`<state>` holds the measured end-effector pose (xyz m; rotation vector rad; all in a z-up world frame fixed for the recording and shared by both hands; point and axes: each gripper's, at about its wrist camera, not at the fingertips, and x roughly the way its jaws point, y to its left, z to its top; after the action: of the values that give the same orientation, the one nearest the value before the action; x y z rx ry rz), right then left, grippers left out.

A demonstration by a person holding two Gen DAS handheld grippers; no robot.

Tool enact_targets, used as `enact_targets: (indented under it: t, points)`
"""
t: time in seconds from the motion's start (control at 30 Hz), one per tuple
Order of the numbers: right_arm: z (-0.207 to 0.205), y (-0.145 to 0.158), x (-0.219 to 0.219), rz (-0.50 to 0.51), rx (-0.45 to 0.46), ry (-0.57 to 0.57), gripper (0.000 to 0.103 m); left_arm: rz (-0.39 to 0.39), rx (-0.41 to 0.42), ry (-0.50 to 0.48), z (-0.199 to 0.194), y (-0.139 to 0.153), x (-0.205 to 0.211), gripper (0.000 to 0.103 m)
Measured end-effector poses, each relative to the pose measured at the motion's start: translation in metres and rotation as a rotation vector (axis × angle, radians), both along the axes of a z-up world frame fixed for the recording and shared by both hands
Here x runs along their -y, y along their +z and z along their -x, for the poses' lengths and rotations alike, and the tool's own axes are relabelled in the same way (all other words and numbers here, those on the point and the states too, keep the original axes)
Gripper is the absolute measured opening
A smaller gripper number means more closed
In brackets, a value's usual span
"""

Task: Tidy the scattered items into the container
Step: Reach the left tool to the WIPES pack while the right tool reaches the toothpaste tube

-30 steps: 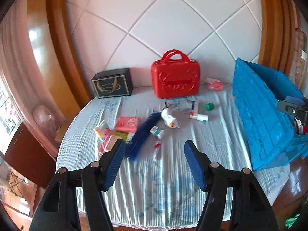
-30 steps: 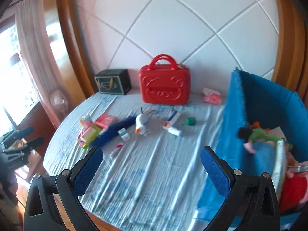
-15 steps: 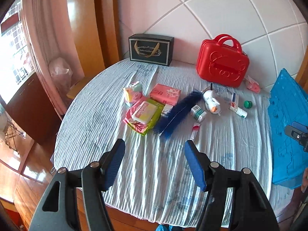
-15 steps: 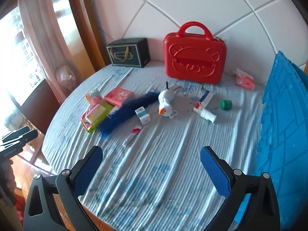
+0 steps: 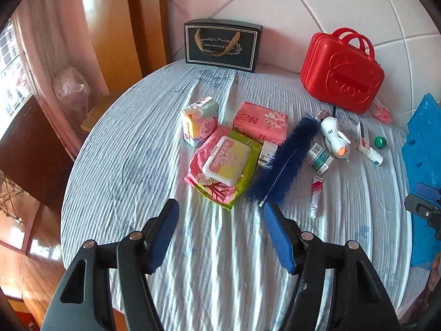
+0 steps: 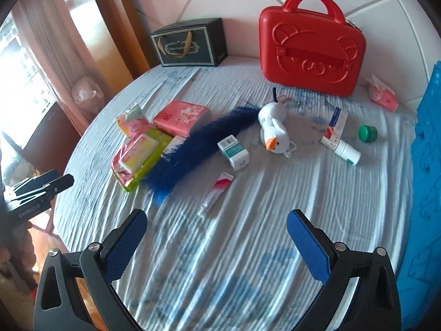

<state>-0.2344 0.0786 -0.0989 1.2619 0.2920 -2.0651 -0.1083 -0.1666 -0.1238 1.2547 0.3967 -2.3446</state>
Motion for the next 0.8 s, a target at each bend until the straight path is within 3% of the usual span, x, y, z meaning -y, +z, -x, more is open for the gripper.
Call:
enact_targets:
  t: [0.33, 0.63, 0.8]
  points:
    - [0.01, -0.084, 0.062, -0.102, 0.123, -0.256, 0.103, -0.061, 0.075, -0.267, 0.08, -0.087, 0.055, 0.063]
    - [0.025, -0.131, 0.084, -0.152, 0.185, -0.322, 0.103, -0.038, 0.129, -0.356, 0.119, -0.126, 0.058, 0.066]
    - [0.035, -0.15, 0.093, -0.174, 0.185, -0.344, 0.103, -0.056, 0.107, -0.362, 0.13, -0.132, 0.063, 0.079]
